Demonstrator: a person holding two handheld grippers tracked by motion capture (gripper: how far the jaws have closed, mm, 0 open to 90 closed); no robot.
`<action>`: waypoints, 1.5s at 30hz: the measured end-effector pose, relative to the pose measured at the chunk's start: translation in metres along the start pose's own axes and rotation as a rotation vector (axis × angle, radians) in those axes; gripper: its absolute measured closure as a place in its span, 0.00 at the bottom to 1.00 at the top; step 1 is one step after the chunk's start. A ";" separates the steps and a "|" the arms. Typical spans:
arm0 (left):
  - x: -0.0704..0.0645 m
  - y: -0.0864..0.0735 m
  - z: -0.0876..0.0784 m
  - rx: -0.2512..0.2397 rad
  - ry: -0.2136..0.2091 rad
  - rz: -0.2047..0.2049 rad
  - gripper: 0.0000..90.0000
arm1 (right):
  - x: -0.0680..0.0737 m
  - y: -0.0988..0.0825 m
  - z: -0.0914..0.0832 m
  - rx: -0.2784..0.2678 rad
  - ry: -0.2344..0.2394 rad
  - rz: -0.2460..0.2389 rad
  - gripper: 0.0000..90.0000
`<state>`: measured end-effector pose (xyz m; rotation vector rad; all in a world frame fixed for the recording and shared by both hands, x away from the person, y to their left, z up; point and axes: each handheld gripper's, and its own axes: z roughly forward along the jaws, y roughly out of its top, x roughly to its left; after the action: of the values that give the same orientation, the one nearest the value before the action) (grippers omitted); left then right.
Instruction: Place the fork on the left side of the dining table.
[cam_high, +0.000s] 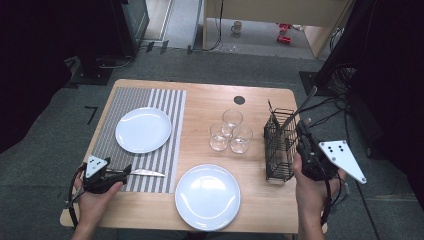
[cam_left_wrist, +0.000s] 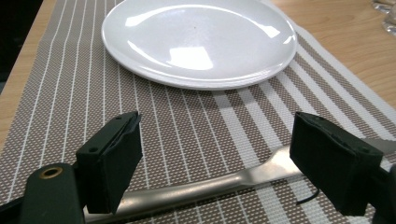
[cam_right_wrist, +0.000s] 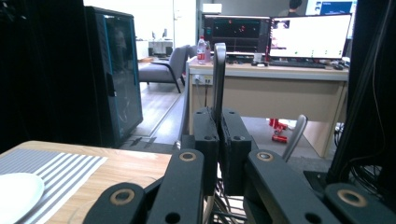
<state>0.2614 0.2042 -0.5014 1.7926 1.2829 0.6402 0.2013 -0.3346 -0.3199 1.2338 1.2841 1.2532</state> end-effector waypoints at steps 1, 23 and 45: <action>-0.001 0.000 0.000 0.000 -0.003 -0.002 0.19 | 0.000 0.000 0.000 0.000 0.000 0.000 0.97; -0.015 0.015 -0.003 -0.054 -0.091 -0.018 0.19 | 0.041 0.014 0.000 -0.019 0.108 -0.022 0.97; -0.056 0.044 0.001 -0.106 -0.188 0.032 0.19 | 0.073 0.012 0.010 -0.009 0.192 -0.019 0.97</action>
<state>0.2650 0.1451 -0.4612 1.7447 1.0767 0.5329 0.2067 -0.2618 -0.3062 1.1128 1.4220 1.3893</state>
